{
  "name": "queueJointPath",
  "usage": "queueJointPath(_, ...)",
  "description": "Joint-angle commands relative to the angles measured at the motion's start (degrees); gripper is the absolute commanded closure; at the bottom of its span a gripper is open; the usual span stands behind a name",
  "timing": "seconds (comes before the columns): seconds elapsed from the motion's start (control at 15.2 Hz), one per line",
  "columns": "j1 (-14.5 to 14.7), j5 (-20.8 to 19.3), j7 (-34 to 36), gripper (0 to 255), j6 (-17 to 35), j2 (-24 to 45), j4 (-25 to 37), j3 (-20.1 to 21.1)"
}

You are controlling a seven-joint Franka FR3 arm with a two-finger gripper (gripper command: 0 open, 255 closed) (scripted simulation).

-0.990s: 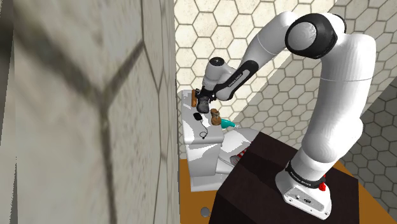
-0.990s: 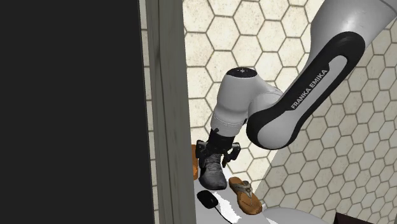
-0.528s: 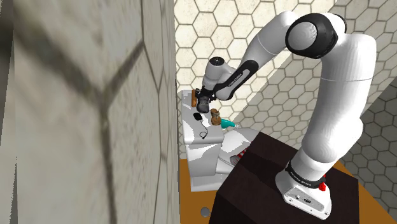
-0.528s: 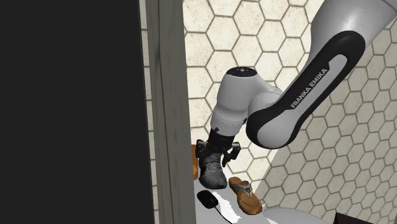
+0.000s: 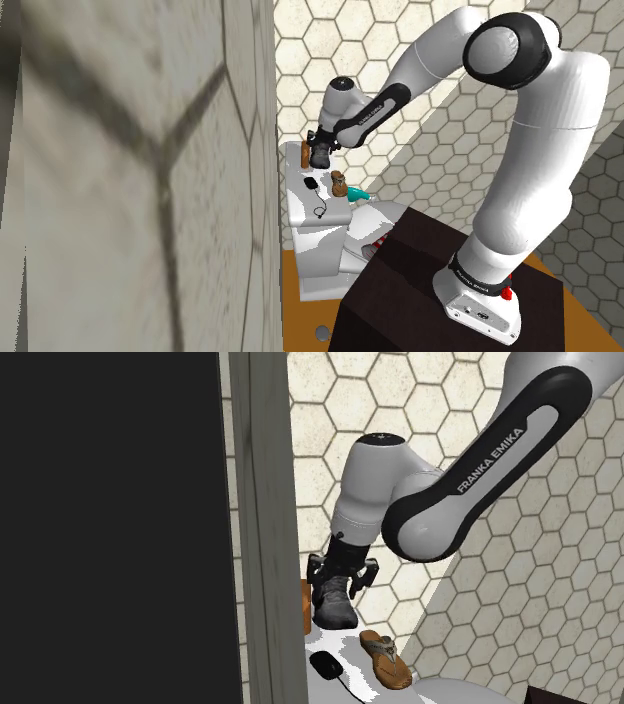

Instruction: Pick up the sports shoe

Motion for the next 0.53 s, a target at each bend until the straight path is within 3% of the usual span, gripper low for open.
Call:
queueJointPath(0.0,-0.5,1.5,-1.4,255,-1.3,-1.5,-0.1,0.7)
queueJointPath(0.46,-1.3,4.6,-4.3,255,-4.4,-4.4,0.4,2.0)
